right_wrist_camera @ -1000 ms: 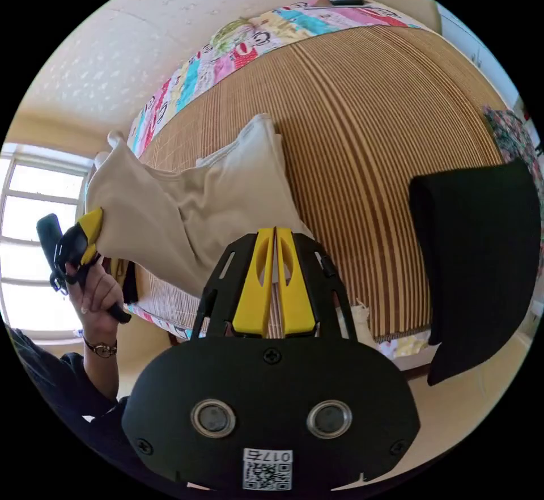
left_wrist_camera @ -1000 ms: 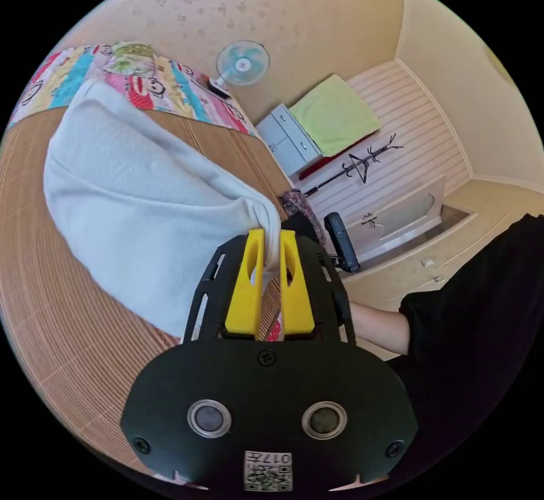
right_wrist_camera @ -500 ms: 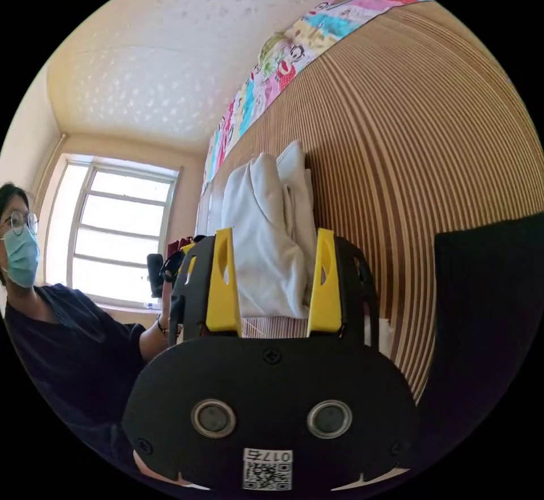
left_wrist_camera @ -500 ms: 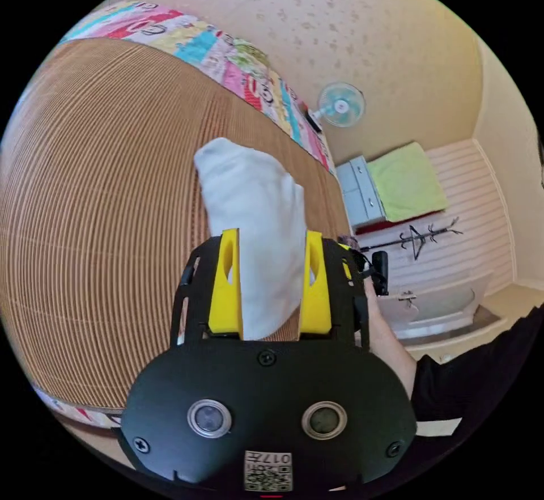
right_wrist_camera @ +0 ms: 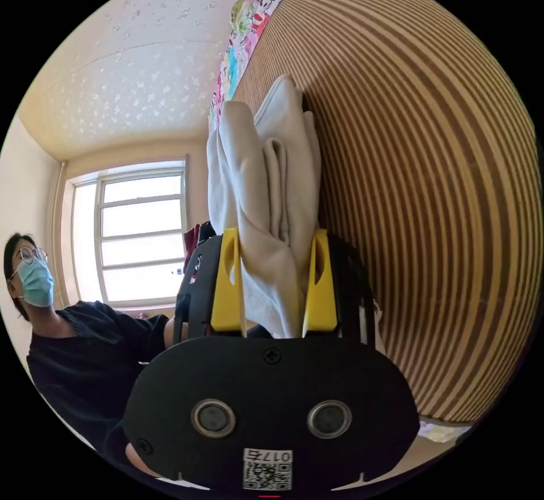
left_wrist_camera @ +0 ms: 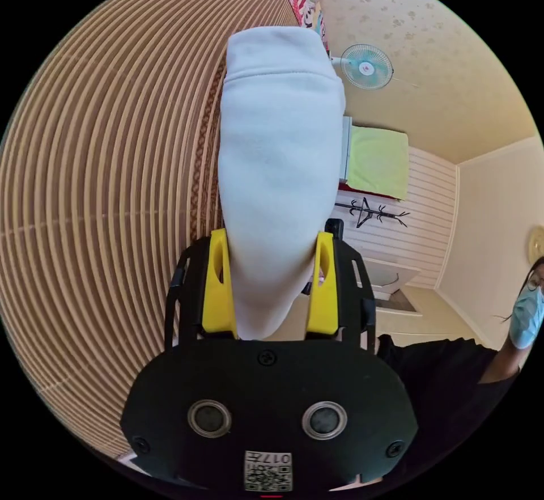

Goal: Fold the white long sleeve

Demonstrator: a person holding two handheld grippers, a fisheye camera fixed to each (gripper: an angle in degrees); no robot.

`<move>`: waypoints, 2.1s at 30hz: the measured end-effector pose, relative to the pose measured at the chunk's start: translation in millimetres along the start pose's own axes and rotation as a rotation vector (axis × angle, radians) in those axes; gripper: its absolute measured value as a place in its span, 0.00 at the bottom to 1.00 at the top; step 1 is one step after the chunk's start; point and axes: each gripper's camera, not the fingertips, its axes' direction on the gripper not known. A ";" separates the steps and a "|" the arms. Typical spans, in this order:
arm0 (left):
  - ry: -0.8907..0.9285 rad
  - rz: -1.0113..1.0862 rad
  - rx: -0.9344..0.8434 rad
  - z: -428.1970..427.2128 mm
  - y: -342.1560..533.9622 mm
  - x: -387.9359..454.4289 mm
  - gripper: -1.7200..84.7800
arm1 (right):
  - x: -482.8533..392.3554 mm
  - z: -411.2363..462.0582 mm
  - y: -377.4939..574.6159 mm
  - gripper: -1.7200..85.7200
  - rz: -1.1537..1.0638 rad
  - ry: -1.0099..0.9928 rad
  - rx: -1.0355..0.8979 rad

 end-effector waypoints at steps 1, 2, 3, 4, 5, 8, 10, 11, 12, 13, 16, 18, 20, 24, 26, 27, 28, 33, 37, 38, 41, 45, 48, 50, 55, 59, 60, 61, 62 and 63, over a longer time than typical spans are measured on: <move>-0.006 0.014 -0.005 -15.3 10.8 4.6 0.25 | -8.3 10.2 13.7 0.20 -0.005 -0.042 -0.019; 0.000 0.015 -0.003 -24.6 17.1 5.7 0.24 | -19.8 23.1 27.5 0.20 -0.011 -0.078 -0.031; 0.023 0.004 0.005 -46.1 31.1 5.8 0.24 | -33.3 39.1 40.0 0.20 -0.013 -0.122 -0.042; 0.040 -0.010 0.017 -71.7 46.4 5.5 0.24 | -40.9 48.4 45.5 0.19 -0.014 -0.145 -0.050; 0.043 -0.015 0.026 -86.2 54.7 5.7 0.24 | -59.3 70.5 55.5 0.19 -0.022 -0.187 -0.069; 0.013 -0.028 0.101 -174.4 100.0 15.6 0.23 | -121.7 140.3 72.2 0.19 -0.070 -0.240 -0.154; -0.044 -0.024 0.179 -259.0 140.6 37.2 0.23 | -170.4 188.0 78.9 0.19 -0.117 -0.271 -0.217; -0.054 -0.023 0.198 -281.3 151.4 44.3 0.23 | -205.8 219.0 82.6 0.19 -0.152 -0.298 -0.254; -0.076 -0.013 0.234 -326.2 173.2 62.0 0.23 | -224.5 234.5 84.4 0.19 -0.171 -0.316 -0.273; -0.109 0.009 0.270 -371.4 195.1 84.5 0.23 | -264.1 265.0 87.9 0.19 -0.215 -0.357 -0.311; -0.170 0.033 0.346 -479.6 241.8 137.8 0.23 | -366.7 340.7 96.1 0.19 -0.316 -0.437 -0.394; -0.185 -0.002 0.406 -538.5 264.1 159.1 0.23 | -420.9 388.9 98.5 0.19 -0.324 -0.425 -0.440; -0.281 -0.052 0.446 -585.8 279.4 171.7 0.24 | -474.8 458.8 98.1 0.18 -0.296 -0.244 -0.523; -0.610 -0.318 0.666 -646.9 319.1 174.3 0.22 | -512.5 517.2 101.6 0.13 -0.293 0.087 -0.576; -0.662 -0.299 0.747 -636.3 328.9 181.4 0.19 | -523.0 516.5 106.4 0.07 -0.379 0.108 -0.616; -0.639 -0.270 0.739 -618.6 326.4 179.6 0.18 | -517.7 508.9 105.2 0.06 -0.384 0.154 -0.631; -0.595 -0.273 0.681 -596.4 318.1 168.4 0.17 | -512.2 503.4 103.7 0.05 -0.382 0.186 -0.640; -0.549 -0.447 0.538 -515.6 300.2 113.9 0.11 | -399.1 420.7 88.5 0.03 -0.089 0.609 -0.821; -0.632 -0.451 0.581 -490.0 309.1 146.7 0.10 | -312.8 318.8 103.7 0.04 0.182 0.833 -0.836; -0.665 -0.444 0.592 -487.9 310.6 155.9 0.10 | -285.0 279.4 113.8 0.05 0.289 0.900 -0.814; -0.837 -0.384 0.680 -480.0 317.9 210.3 0.10 | -223.3 186.6 150.3 0.08 0.562 0.951 -0.754; -0.847 -0.227 0.783 -454.7 313.2 282.2 0.10 | -176.5 72.3 201.5 0.15 0.884 0.740 -0.513; -0.820 -0.132 0.809 -412.7 303.1 323.4 0.10 | -179.0 11.8 212.3 0.14 0.915 0.616 -0.255; -0.847 -0.076 0.812 -377.5 297.2 346.6 0.10 | -195.5 -44.2 214.1 0.12 0.877 0.499 0.036; -0.832 0.036 0.720 -266.2 273.2 381.1 0.10 | -223.9 -131.0 213.1 0.12 0.818 0.306 0.434; -0.782 0.026 0.671 -210.6 262.4 387.6 0.09 | -223.4 -169.0 206.6 0.14 0.841 0.267 0.448; -0.768 0.031 0.667 -196.5 261.4 392.1 0.08 | -223.2 -172.2 205.3 0.15 0.852 0.275 0.439; -0.755 0.038 0.665 -184.7 261.1 397.4 0.08 | -222.8 -177.0 202.0 0.16 0.864 0.283 0.419; -0.751 0.039 0.665 -179.7 261.1 400.2 0.08 | -222.6 -181.1 198.2 0.17 0.874 0.285 0.406; -0.749 0.036 0.666 -171.6 261.9 406.0 0.08 | -223.5 -185.1 195.0 0.18 0.874 0.286 0.414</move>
